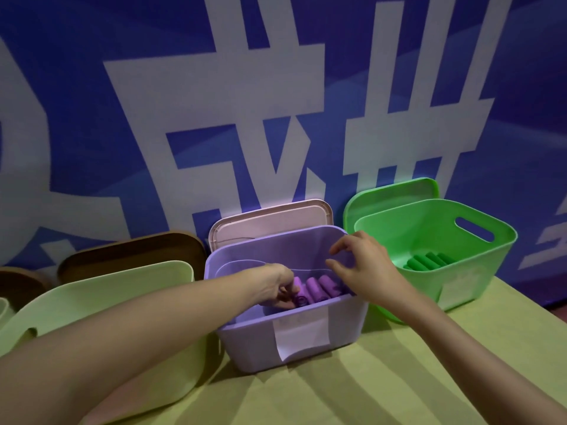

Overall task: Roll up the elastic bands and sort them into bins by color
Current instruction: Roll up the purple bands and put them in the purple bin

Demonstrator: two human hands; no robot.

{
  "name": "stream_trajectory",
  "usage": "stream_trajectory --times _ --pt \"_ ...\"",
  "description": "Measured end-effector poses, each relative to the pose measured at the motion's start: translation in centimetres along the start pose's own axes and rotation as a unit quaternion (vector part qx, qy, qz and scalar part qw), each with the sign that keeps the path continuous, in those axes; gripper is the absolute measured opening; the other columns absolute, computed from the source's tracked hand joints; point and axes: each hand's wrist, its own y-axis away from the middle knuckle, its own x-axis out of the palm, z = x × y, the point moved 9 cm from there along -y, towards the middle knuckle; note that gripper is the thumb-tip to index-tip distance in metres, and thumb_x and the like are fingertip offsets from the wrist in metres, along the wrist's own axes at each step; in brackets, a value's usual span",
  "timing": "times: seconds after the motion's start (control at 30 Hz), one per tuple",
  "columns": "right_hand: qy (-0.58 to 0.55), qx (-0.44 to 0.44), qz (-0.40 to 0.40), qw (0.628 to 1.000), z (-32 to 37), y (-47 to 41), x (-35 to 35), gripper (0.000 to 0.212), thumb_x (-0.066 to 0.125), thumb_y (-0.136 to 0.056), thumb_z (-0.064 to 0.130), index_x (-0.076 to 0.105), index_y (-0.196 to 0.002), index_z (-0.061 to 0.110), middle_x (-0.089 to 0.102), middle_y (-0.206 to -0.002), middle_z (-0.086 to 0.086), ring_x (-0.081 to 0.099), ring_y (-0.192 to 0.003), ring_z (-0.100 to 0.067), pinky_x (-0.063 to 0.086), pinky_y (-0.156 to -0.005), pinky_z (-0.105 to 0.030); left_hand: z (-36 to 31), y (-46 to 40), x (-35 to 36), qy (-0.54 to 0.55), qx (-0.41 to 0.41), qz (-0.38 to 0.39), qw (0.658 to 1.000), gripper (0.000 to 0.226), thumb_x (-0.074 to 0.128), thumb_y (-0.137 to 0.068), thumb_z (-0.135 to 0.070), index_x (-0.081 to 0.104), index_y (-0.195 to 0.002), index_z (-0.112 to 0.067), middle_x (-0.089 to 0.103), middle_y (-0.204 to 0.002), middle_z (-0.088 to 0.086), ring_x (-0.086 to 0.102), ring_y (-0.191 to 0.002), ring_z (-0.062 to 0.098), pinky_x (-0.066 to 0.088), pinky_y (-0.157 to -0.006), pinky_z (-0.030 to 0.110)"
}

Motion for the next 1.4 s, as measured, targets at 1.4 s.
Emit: stream_trajectory --times 1.4 --pt "-0.081 -0.165 -0.012 0.983 17.5 20.0 -1.3 0.041 0.069 -0.085 0.016 0.054 -0.121 0.002 0.055 -0.115 -0.018 0.055 -0.108 -0.032 0.044 -0.089 -0.040 13.7 26.8 -13.4 -0.062 0.359 -0.122 0.923 0.018 0.061 -0.090 -0.009 0.064 -0.107 -0.002 0.067 -0.100 0.013 0.060 -0.081 0.015 0.047 -0.068 0.026"
